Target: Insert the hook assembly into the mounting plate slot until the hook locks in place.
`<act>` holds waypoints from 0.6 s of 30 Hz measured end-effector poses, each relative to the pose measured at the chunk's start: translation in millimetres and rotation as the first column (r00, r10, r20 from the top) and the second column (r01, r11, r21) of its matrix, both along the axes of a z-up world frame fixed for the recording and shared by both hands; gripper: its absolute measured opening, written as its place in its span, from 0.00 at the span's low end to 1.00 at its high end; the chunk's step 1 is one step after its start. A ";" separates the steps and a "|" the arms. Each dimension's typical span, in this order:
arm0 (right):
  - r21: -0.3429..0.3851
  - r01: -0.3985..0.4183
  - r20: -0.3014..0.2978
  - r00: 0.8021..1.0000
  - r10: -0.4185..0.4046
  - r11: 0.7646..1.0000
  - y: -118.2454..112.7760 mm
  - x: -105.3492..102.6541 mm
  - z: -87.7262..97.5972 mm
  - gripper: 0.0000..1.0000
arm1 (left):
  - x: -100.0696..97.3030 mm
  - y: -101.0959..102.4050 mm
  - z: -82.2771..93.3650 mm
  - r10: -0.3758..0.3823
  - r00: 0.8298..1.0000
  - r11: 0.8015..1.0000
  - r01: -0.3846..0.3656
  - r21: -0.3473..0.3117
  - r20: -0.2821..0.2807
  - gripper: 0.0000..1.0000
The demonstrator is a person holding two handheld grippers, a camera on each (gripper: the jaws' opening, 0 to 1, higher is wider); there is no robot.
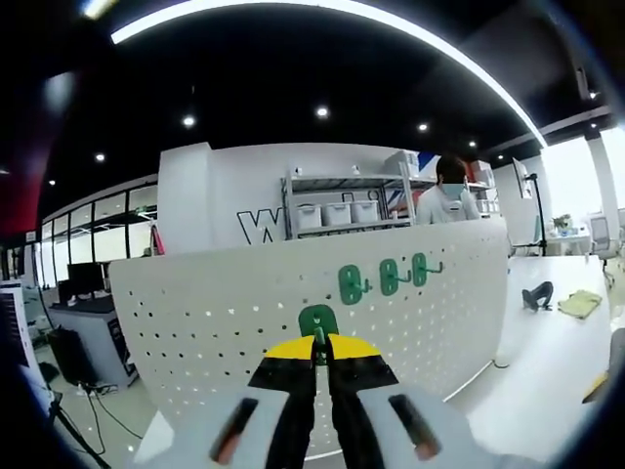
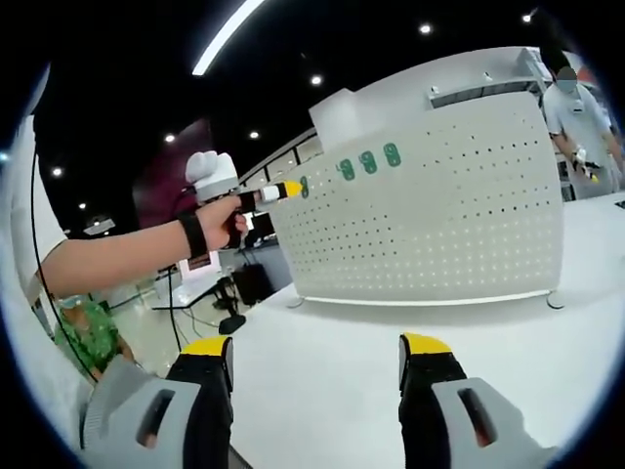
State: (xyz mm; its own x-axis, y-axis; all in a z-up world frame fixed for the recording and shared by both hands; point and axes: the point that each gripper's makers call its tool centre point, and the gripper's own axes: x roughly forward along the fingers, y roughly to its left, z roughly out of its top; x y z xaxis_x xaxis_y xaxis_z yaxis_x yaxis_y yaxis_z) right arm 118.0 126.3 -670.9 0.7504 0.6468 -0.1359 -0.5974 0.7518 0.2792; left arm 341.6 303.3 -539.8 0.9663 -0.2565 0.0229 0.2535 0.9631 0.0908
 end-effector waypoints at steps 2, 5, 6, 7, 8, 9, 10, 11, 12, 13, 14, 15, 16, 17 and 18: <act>0.003 -0.007 -0.006 1.000 0.007 1.000 0.8 -0.1 -0.3 0.70 | 1.7 0.5 -0.3 0.004 1.000 1.000 -0.004 0.001 -0.002 0.03; 0.013 -0.008 -0.002 1.000 0.008 1.000 0.7 0.3 2.1 0.70 | 3.4 1.1 -0.6 0.009 1.000 1.000 -0.009 -0.001 -0.004 0.03; 0.013 -0.009 0.002 1.000 0.009 1.000 0.6 0.4 2.8 0.70 | 4.4 1.0 0.0 0.011 1.000 1.000 -0.011 -0.001 -0.002 0.03; 0.013 -0.011 0.001 1.000 0.011 1.000 0.3 1.0 2.8 0.70 | 5.2 0.8 0.5 0.011 1.000 1.000 -0.011 0.004 0.000 0.03; 0.012 -0.011 -0.001 1.000 0.011 1.000 0.1 1.1 2.6 0.70 | 6.4 0.6 1.1 0.013 1.000 1.000 -0.013 0.005 0.001 0.03; 0.011 -0.011 -0.003 1.000 0.011 1.000 -0.4 1.6 2.3 0.70 | 8.3 1.0 2.3 0.016 1.000 1.000 -0.016 0.001 0.001 0.03; 0.013 -0.008 -0.002 1.000 0.009 1.000 -1.1 2.2 2.5 0.70 | 10.6 0.8 3.9 0.015 1.000 1.000 -0.015 -0.003 0.002 0.03; 0.016 -0.007 -0.002 1.000 0.007 1.000 -1.5 3.0 2.6 0.70 | 12.3 0.3 4.7 0.016 1.000 1.000 -0.016 -0.003 0.003 0.03; 0.018 -0.008 -0.004 1.000 0.008 1.000 -1.5 3.3 2.4 0.70 | 14.5 -0.2 5.1 0.015 1.000 1.000 -0.015 -0.001 0.001 0.03; 0.019 -0.008 -0.005 1.000 0.009 1.000 -1.4 3.6 2.2 0.70 | 16.3 -1.6 6.8 0.011 1.000 1.000 -0.011 0.003 0.002 0.03; 0.020 -0.010 -0.005 1.000 0.010 1.000 -1.1 3.6 2.1 0.70 | 17.4 -1.9 8.4 0.011 1.000 1.000 -0.012 0.002 0.004 0.03; 0.022 -0.011 -0.006 1.000 0.011 1.000 -0.8 3.5 2.0 0.70 | 19.3 -2.0 10.8 0.014 1.000 1.000 -0.014 -0.001 0.008 0.03; 0.028 -0.013 -0.009 1.000 0.013 1.000 -0.5 3.1 1.7 0.69 | 20.7 -3.1 11.7 0.009 1.000 1.000 -0.009 -0.005 0.007 0.03; 0.032 -0.011 -0.013 1.000 0.012 0.999 -0.7 3.2 0.9 0.69 | 22.6 -3.8 12.4 0.010 1.000 1.000 -0.010 -0.005 0.007 0.03; 0.032 -0.010 -0.014 1.000 0.010 0.999 -0.9 3.0 0.3 0.69 | 24.3 -4.0 12.6 0.013 1.000 1.000 -0.013 0.001 0.008 0.03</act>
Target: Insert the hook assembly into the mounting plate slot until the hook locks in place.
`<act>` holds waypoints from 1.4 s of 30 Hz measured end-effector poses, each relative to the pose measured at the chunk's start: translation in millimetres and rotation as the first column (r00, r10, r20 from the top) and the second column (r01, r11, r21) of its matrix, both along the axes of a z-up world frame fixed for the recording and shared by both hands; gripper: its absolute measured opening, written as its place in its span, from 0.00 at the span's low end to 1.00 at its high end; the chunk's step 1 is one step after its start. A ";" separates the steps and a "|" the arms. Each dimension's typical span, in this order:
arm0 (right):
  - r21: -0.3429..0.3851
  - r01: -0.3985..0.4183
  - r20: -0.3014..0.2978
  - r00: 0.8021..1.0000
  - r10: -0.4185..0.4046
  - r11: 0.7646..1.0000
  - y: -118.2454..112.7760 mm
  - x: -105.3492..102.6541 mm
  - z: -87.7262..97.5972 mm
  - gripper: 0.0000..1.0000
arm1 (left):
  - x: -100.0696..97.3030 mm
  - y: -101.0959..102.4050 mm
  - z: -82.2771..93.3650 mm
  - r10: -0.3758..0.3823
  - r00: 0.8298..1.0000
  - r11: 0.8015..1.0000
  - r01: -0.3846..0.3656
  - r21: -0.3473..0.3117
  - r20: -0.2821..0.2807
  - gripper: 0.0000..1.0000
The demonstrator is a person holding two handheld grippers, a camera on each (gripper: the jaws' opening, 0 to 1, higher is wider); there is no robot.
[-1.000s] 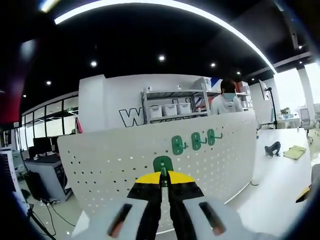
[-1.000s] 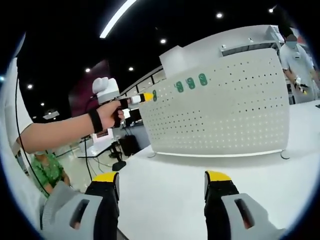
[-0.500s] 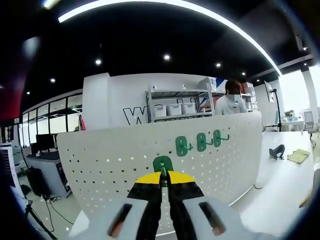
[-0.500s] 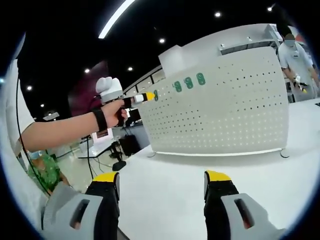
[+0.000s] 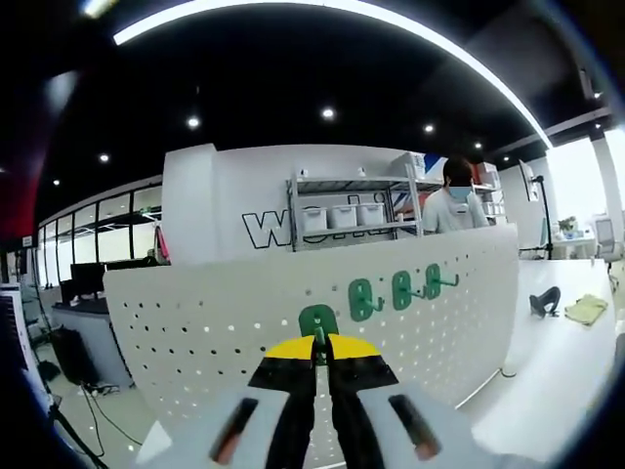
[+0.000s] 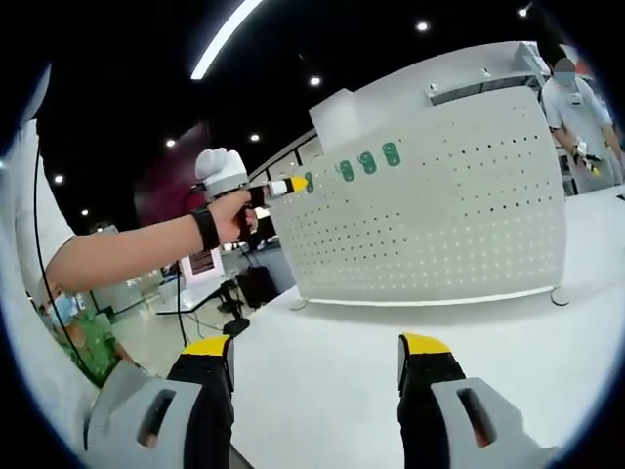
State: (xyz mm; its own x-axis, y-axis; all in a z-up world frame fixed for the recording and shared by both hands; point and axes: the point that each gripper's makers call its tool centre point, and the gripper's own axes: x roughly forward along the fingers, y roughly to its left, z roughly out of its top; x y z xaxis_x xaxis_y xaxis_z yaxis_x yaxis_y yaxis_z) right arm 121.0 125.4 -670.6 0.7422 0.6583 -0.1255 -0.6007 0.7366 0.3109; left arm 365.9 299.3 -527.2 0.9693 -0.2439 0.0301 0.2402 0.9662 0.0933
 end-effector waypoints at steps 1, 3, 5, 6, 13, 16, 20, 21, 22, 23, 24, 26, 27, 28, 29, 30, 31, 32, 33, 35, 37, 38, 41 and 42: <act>-0.003 0.002 -0.002 1.000 -0.002 1.000 -0.4 0.2 -1.0 0.69 | 1.4 -0.3 0.2 0.000 1.000 1.000 0.000 0.004 0.000 0.03; 0.000 0.006 -0.005 1.000 -0.006 1.000 -1.2 0.4 -1.7 0.69 | 3.6 -0.8 0.5 0.003 1.000 1.000 -0.003 0.002 -0.003 0.03; 0.001 0.010 -0.007 1.000 -0.010 1.000 -2.2 0.6 -2.1 0.69 | 4.8 -2.6 0.2 -0.005 1.000 1.000 0.005 0.010 -0.001 0.03; 0.001 0.012 -0.006 1.000 -0.012 1.000 -3.0 0.7 -1.8 0.69 | 5.9 -3.3 -0.2 -0.004 1.000 1.000 0.004 0.015 -0.001 0.03; 0.014 0.032 -0.008 0.999 -0.032 0.999 -7.1 2.7 -2.5 0.68 | 15.9 0.2 0.9 0.004 1.000 1.000 -0.004 0.016 -0.011 0.03; 0.009 0.030 -0.025 0.999 -0.030 0.999 -6.0 2.0 -7.3 0.68 | 20.9 0.6 3.1 0.003 1.000 1.000 -0.003 0.016 -0.008 0.03; 0.013 0.032 -0.025 0.999 -0.032 0.999 -5.5 2.5 -7.3 0.68 | 26.2 -0.1 4.5 0.003 1.000 1.000 -0.003 0.018 -0.005 0.03; 0.014 0.034 -0.026 0.999 -0.033 0.999 -5.8 3.2 -7.5 0.68 | 27.3 -0.5 4.4 0.003 1.000 1.000 -0.003 0.023 -0.005 0.03; 0.013 0.035 -0.029 0.999 -0.035 0.999 -6.2 3.8 -8.1 0.68 | 28.7 -0.5 4.4 0.004 1.000 1.000 -0.004 0.025 -0.005 0.03; 0.012 0.036 -0.029 0.999 -0.036 0.999 -6.6 4.4 -8.3 0.68 | 29.4 -1.0 4.5 0.001 1.000 1.000 -0.001 0.024 -0.004 0.03; 0.011 0.039 -0.026 0.999 -0.039 0.999 -7.3 5.0 -8.3 0.68 | 30.8 -1.5 4.7 0.002 1.000 1.000 -0.002 0.023 -0.001 0.03; 0.013 0.041 -0.033 0.999 -0.040 0.999 -7.7 5.4 -9.3 0.68 | 33.4 -2.8 4.8 0.001 1.000 1.000 -0.001 0.025 -0.003 0.03; 0.010 0.040 -0.034 0.999 -0.040 0.999 -7.7 5.4 -9.4 0.68 | 34.1 -3.5 5.5 -0.002 1.000 1.000 0.002 0.020 0.000 0.03; 0.009 0.041 -0.033 0.999 -0.040 0.999 -7.7 5.5 -9.5 0.68 | 35.0 -3.9 6.4 -0.002 1.000 1.000 0.001 0.017 0.004 0.03; 0.007 0.041 -0.034 0.999 -0.041 0.999 -8.0 6.2 -10.1 0.68 | 36.3 -4.2 6.8 0.000 1.000 1.000 0.000 0.018 0.006 0.03; 0.006 0.041 -0.036 0.998 -0.041 0.999 -8.0 6.5 -10.6 0.68 | 38.8 -5.0 6.7 -0.001 1.000 1.000 0.001 0.015 0.001 0.03; 0.005 0.041 -0.037 0.998 -0.041 0.999 -8.0 6.8 -10.6 0.68 | 40.1 -5.6 6.5 -0.003 1.000 1.000 0.003 0.015 0.000 0.03; 0.006 0.042 -0.036 0.998 -0.042 0.999 -8.1 7.1 -10.4 0.68 | 41.6 -6.3 5.7 -0.001 1.000 1.000 0.001 0.018 -0.003 0.03; 0.007 0.043 -0.036 0.998 -0.043 0.999 -8.3 7.4 -10.5 0.68 | 42.6 -6.2 5.0 0.001 1.000 1.000 -0.001 0.021 -0.005 0.03; 0.005 0.046 -0.038 0.998 -0.046 0.999 -9.3 7.8 -11.2 0.68 | 44.4 -5.7 4.8 0.003 1.000 1.000 -0.003 0.019 -0.003 0.03; 0.005 0.049 -0.040 0.998 -0.049 0.999 -10.4 7.8 -11.8 0.68 | 45.4 -5.5 5.4 0.005 1.000 1.000 -0.005 0.023 0.002 0.03; 0.004 0.051 -0.043 0.998 -0.050 0.999 -11.0 7.8 -12.6 0.68 | 46.0 -5.0 5.0 0.009 1.000 1.000 -0.009 0.023 0.001 0.03; 0.003 0.056 -0.046 0.997 -0.056 0.998 -12.6 8.7 -13.7 0.68 | 46.8 -6.0 4.1 0.006 1.000 1.000 -0.006 0.012 -0.002 0.03; 0.004 0.057 -0.047 0.997 -0.057 0.998 -12.8 8.8 -13.7 0.68 | 47.4 -5.2 4.4 0.012 1.000 1.000 -0.012 0.014 0.001 0.03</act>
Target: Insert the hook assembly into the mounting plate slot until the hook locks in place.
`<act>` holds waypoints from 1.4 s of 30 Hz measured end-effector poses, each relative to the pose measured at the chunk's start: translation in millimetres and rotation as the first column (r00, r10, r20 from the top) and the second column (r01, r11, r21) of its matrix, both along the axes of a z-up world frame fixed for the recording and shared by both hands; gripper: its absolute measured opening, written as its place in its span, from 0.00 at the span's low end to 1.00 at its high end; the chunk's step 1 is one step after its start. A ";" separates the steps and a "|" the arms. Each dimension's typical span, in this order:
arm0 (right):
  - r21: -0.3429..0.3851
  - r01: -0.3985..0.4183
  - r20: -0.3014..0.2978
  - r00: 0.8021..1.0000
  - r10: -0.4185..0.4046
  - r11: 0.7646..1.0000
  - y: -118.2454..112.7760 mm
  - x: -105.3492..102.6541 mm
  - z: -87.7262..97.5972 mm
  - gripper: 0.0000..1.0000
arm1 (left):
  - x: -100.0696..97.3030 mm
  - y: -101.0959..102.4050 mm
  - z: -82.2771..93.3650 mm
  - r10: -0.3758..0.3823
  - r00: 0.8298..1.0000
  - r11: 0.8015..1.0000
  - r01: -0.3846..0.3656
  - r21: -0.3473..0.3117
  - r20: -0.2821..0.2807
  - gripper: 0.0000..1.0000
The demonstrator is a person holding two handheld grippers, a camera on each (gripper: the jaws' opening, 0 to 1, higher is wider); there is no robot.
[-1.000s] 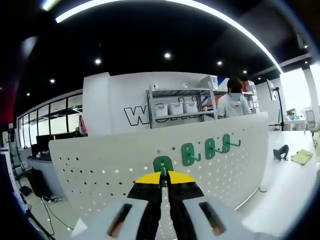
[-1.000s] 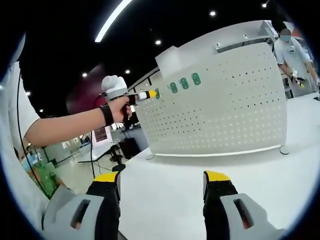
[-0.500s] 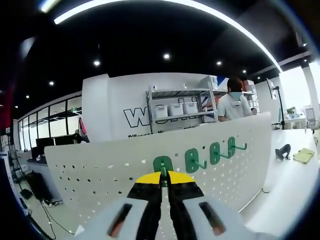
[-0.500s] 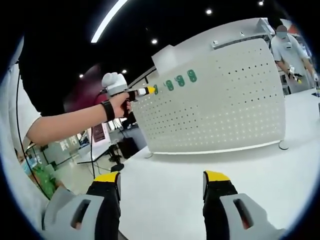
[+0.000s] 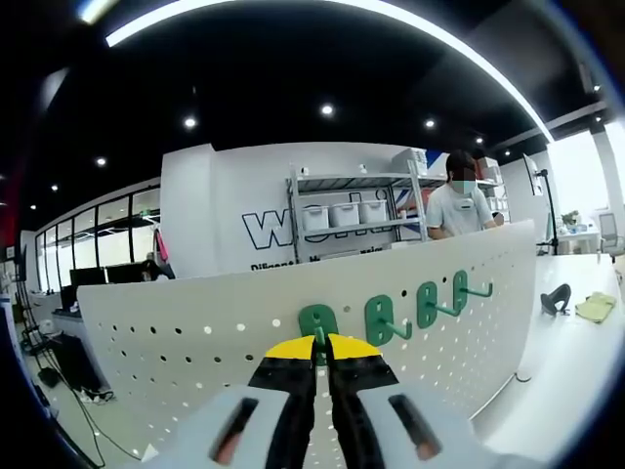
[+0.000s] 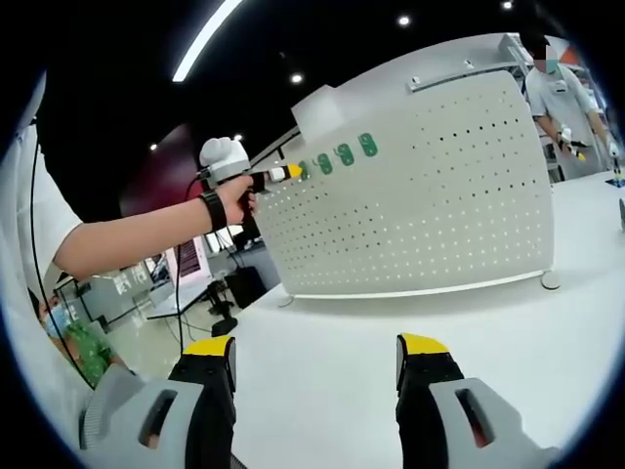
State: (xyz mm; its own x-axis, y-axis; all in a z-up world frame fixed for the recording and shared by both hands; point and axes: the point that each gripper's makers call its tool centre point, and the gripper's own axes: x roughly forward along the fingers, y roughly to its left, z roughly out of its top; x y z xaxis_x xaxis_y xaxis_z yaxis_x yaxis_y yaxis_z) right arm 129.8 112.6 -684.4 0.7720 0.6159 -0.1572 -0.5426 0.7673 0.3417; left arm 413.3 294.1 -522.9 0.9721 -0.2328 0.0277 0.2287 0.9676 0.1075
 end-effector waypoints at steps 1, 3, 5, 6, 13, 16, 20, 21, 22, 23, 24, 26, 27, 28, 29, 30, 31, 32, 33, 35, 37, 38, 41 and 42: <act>0.000 0.001 0.001 1.000 -0.001 1.000 -0.2 0.5 0.2 0.68 | 0.2 -0.1 0.1 0.000 1.000 1.000 0.000 -0.004 0.000 0.03; 0.000 0.001 0.000 1.000 -0.001 1.000 -0.3 0.8 -0.1 0.68 | 1.4 -0.9 -0.6 0.001 1.000 1.000 -0.001 -0.015 -0.003 0.03; -0.001 -0.002 -0.002 1.000 0.002 1.000 0.4 0.6 -0.1 0.68 | 2.1 0.0 -0.2 0.011 1.000 1.000 -0.011 -0.008 0.000 0.03; -0.003 -0.003 0.002 1.000 0.003 1.000 0.5 0.6 0.2 0.68 | 1.1 0.3 1.6 0.017 1.000 1.000 -0.017 -0.016 0.008 0.03; 0.003 0.002 0.003 1.000 -0.002 1.000 -1.2 1.9 1.2 0.68 | 2.7 2.5 -0.3 0.036 0.999 0.999 -0.036 -0.027 0.001 0.03; 0.006 0.005 0.005 1.000 -0.005 1.000 -1.6 2.2 2.0 0.68 | 2.5 1.5 -0.7 0.048 0.999 0.999 -0.048 -0.005 0.004 0.03; 0.002 0.003 0.003 1.000 -0.003 1.000 -1.0 1.8 1.0 0.68 | 2.7 0.7 0.4 0.069 0.998 0.998 -0.069 -0.015 0.008 0.03; 0.000 0.003 0.004 1.000 -0.003 1.000 -1.2 1.8 0.9 0.68 | 3.1 -0.5 -0.1 0.076 0.997 0.997 -0.076 -0.010 0.006 0.03; -0.002 0.003 0.004 1.000 -0.003 1.000 -1.4 1.7 0.8 0.68 | 3.4 -1.1 -0.7 0.080 0.997 0.997 -0.080 -0.006 0.003 0.03; -0.003 0.004 0.004 1.000 -0.004 1.000 -1.8 1.8 0.8 0.68 | 3.7 -1.0 -1.7 0.091 0.996 0.996 -0.091 0.001 -0.003 0.03; -0.002 0.005 0.006 1.000 -0.005 1.000 -2.1 1.8 1.2 0.68 | 3.9 -1.1 -2.2 0.096 0.995 0.995 -0.096 -0.001 -0.005 0.03; 0.001 0.008 0.004 1.000 -0.008 1.000 -2.7 1.9 1.4 0.68 | 5.0 -1.1 -3.0 0.107 0.994 0.994 -0.107 -0.002 -0.007 0.03; 0.002 0.008 0.005 1.000 -0.008 1.000 -3.0 2.0 1.3 0.68 | 5.0 -0.7 -3.4 0.110 0.994 0.994 -0.111 -0.012 -0.013 0.03; 0.001 0.007 0.005 1.000 -0.007 1.000 -3.1 1.7 1.1 0.68 | 4.2 -1.9 -4.4 0.111 0.994 0.993 -0.112 -0.031 -0.022 0.03; 0.001 0.007 0.002 1.000 -0.007 1.000 -3.2 1.6 0.6 0.68 | 4.0 -2.5 -3.9 0.116 0.993 0.993 -0.116 -0.020 -0.015 0.03; 0.001 0.008 0.001 1.000 -0.008 1.000 -3.3 1.4 0.4 0.68 | 4.1 -2.7 -4.3 0.122 0.992 0.993 -0.122 -0.008 -0.015 0.03; 0.001 0.008 0.001 1.000 -0.008 1.000 -3.3 1.2 0.4 0.68 | 4.2 -2.9 -4.8 0.123 0.992 0.992 -0.123 -0.003 -0.018 0.03; 0.002 0.007 0.002 1.000 -0.007 1.000 -3.2 1.0 0.5 0.68 | 4.2 -2.1 -5.0 0.126 0.992 0.992 -0.126 -0.015 -0.021 0.03; 0.003 0.009 0.003 1.000 -0.009 1.000 -3.2 1.4 0.6 0.68 | 4.1 -2.0 -5.4 0.127 0.992 0.991 -0.128 -0.028 -0.024 0.03; 0.004 0.008 0.000 1.000 -0.008 1.000 -2.9 2.2 -0.5 0.67 | 4.2 -1.7 -6.0 0.133 0.991 0.991 -0.133 -0.033 -0.029 0.03; 0.003 0.003 -0.003 1.000 -0.003 1.000 -1.2 2.9 -1.2 0.67 | 4.5 -1.6 -5.8 0.134 0.990 0.991 -0.135 -0.021 -0.031 0.03; 0.002 0.001 -0.002 1.000 -0.001 1.000 -0.7 3.0 -0.7 0.67 | 4.5 -1.5 -6.0 0.134 0.990 0.991 -0.135 -0.026 -0.034 0.03; 0.009 0.000 0.005 1.000 0.000 1.000 0.8 3.5 1.4 0.67 | 5.8 -0.2 -8.1 0.139 0.989 0.990 -0.140 -0.021 -0.042 0.03; 0.010 -0.001 0.005 1.000 0.001 1.000 1.3 3.5 1.1 0.67 | 6.7 -0.9 -8.7 0.138 0.989 0.990 -0.140 -0.022 -0.047 0.03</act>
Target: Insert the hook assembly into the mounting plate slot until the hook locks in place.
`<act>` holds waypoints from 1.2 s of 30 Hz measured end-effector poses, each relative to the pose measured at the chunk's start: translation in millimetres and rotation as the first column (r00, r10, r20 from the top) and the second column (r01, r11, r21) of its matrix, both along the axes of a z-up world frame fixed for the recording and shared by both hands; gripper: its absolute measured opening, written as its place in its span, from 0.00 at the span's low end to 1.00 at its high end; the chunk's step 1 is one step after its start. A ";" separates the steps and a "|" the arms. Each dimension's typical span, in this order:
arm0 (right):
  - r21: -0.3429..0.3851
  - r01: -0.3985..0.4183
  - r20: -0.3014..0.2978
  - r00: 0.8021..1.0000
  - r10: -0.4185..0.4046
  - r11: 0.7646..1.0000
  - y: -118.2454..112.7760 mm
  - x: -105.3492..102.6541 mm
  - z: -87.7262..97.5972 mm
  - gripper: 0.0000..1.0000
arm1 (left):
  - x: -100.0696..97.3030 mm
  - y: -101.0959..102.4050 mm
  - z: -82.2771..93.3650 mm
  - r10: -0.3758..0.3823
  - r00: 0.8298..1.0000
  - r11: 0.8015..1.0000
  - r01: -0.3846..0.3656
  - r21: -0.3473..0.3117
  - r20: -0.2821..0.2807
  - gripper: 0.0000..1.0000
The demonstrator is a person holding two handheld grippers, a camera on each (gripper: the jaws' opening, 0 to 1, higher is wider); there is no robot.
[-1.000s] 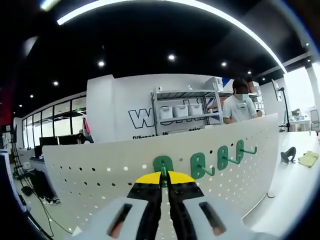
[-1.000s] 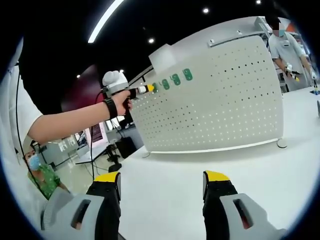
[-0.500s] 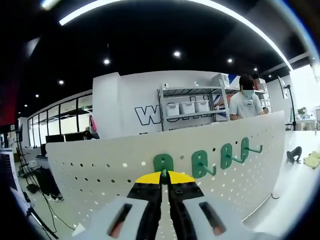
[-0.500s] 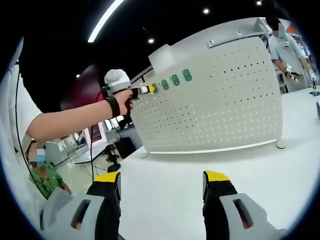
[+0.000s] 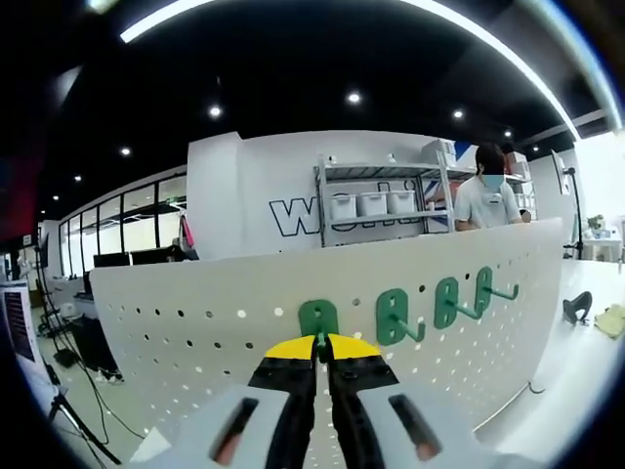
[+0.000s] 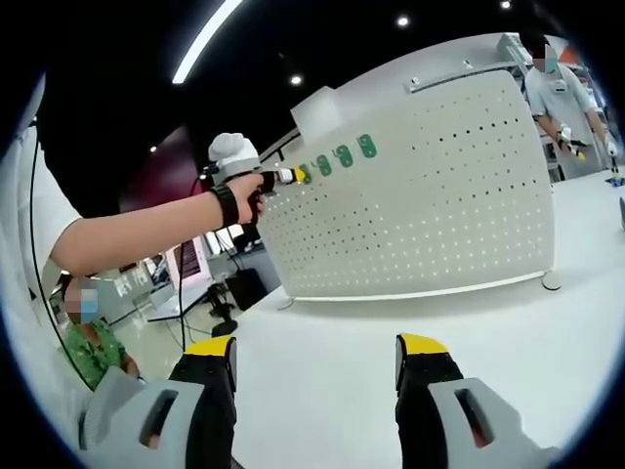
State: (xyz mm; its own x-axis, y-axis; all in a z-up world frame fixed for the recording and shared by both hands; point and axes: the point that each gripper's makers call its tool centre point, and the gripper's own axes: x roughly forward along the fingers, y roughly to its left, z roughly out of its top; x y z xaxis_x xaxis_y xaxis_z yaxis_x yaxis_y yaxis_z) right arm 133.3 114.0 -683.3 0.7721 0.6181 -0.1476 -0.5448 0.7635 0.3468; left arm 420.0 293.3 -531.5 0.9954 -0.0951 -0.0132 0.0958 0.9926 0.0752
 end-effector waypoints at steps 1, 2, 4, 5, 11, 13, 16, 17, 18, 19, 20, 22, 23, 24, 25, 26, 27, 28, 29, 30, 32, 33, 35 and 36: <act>-0.002 -0.002 -0.004 1.000 0.002 1.000 0.7 -0.1 -1.1 0.67 | 1.2 -0.7 0.1 -0.001 1.000 1.000 0.001 0.001 -0.002 0.03; -0.003 -0.002 -0.005 1.000 0.002 1.000 1.1 -0.1 -1.5 0.67 | 1.3 -0.8 0.3 0.000 1.000 1.000 0.000 -0.002 -0.005 0.03; -0.002 -0.008 -0.005 1.000 0.008 1.000 2.4 -0.7 -1.5 0.67 | 2.3 -1.3 -0.1 0.000 1.000 1.000 0.001 0.006 -0.008 0.03; -0.003 -0.009 -0.004 1.000 0.009 1.000 2.7 -0.8 -1.3 0.67 | 2.2 -1.6 -0.3 -0.002 1.000 1.000 0.002 0.011 -0.008 0.04; -0.005 -0.008 -0.003 1.000 0.008 1.000 1.3 -0.2 -0.4 0.67 | 0.9 -0.2 2.5 -0.010 1.000 0.998 0.010 0.063 0.005 0.04; -0.005 -0.008 -0.002 1.000 0.008 1.000 0.8 -0.1 -0.1 0.67 | 0.2 -1.8 2.8 -0.020 1.000 0.999 0.020 0.050 0.005 0.04; -0.003 -0.008 0.000 1.000 0.008 1.000 0.9 0.1 0.8 0.67 | -0.2 -1.6 3.5 -0.027 1.000 0.999 0.026 0.043 0.004 0.04; -0.003 -0.008 0.000 1.000 0.008 1.000 1.2 0.1 1.1 0.67 | -0.3 -1.6 3.2 -0.028 1.000 0.999 0.028 0.043 0.002 0.04; -0.004 -0.011 0.000 1.000 0.011 1.000 2.2 0.1 1.4 0.67 | -0.6 -1.1 2.6 -0.028 1.000 0.999 0.028 0.040 -0.001 0.04; -0.005 -0.012 0.001 1.000 0.012 1.000 2.8 0.0 1.7 0.67 | -1.0 -1.3 2.0 -0.030 1.000 0.999 0.030 0.038 -0.005 0.04; -0.005 -0.013 0.002 1.000 0.013 1.000 3.4 -0.2 1.8 0.67 | -1.4 -1.5 1.9 -0.031 0.999 0.999 0.031 0.036 -0.006 0.05; -0.004 -0.015 0.001 1.000 0.015 1.000 4.1 -0.5 1.2 0.67 | -2.7 -2.2 2.0 -0.033 0.999 0.999 0.033 0.043 -0.006 0.05; -0.006 -0.016 0.000 1.000 0.016 1.000 4.4 -1.0 0.9 0.67 | -3.3 -3.0 2.5 -0.036 0.999 0.998 0.036 0.048 -0.003 0.06; -0.006 -0.015 0.002 1.000 0.015 1.000 4.3 -1.4 0.8 0.67 | -4.0 -4.6 4.4 -0.044 0.999 0.996 0.043 0.081 0.008 0.06; -0.005 -0.015 0.001 1.000 0.015 1.000 4.2 -1.7 0.6 0.67 | -4.9 -4.4 4.7 -0.037 0.999 0.996 0.036 0.084 0.010 0.06; -0.005 -0.015 -0.002 1.000 0.015 1.000 3.8 -1.7 0.1 0.67 | -5.5 -4.6 6.3 -0.038 0.999 0.996 0.037 0.077 0.013 0.06; -0.006 -0.015 -0.001 1.000 0.015 1.000 3.5 -1.9 0.0 0.67 | -5.6 -5.6 8.4 -0.044 0.999 0.997 0.043 0.060 0.020 0.06; -0.007 -0.014 0.000 1.000 0.014 1.000 3.1 -2.1 -0.1 0.67 | -5.4 -6.0 10.1 -0.047 0.999 0.997 0.045 0.062 0.026 0.06; -0.005 -0.012 -0.001 1.000 0.012 1.000 2.5 -2.0 0.0 0.67 | -5.1 -6.0 10.6 -0.046 0.999 0.997 0.044 0.068 0.029 0.06; -0.003 -0.012 -0.002 1.000 0.012 1.000 2.1 -2.1 0.1 0.67 | -5.1 -5.1 9.8 -0.041 0.999 0.997 0.040 0.070 0.022 0.06; -0.001 -0.006 0.004 1.000 0.006 1.000 0.6 -1.8 1.5 0.67 | -5.8 -6.6 7.8 -0.050 0.999 0.997 0.049 0.066 0.014 0.08; 0.001 -0.004 0.005 1.000 0.004 1.000 0.3 -1.7 1.8 0.67 | -6.2 -7.2 7.4 -0.052 0.999 0.996 0.051 0.068 0.014 0.11; 0.002 -0.005 0.005 1.000 0.005 1.000 0.5 -1.9 2.0 0.67 | -6.0 -8.0 3.2 -0.054 0.999 0.995 0.053 0.088 -0.001 0.12; -0.001 -0.006 0.003 1.000 0.006 1.000 0.5 -1.9 1.3 0.67 | -5.9 -9.2 2.8 -0.062 0.998 0.993 0.062 0.097 -0.002 0.10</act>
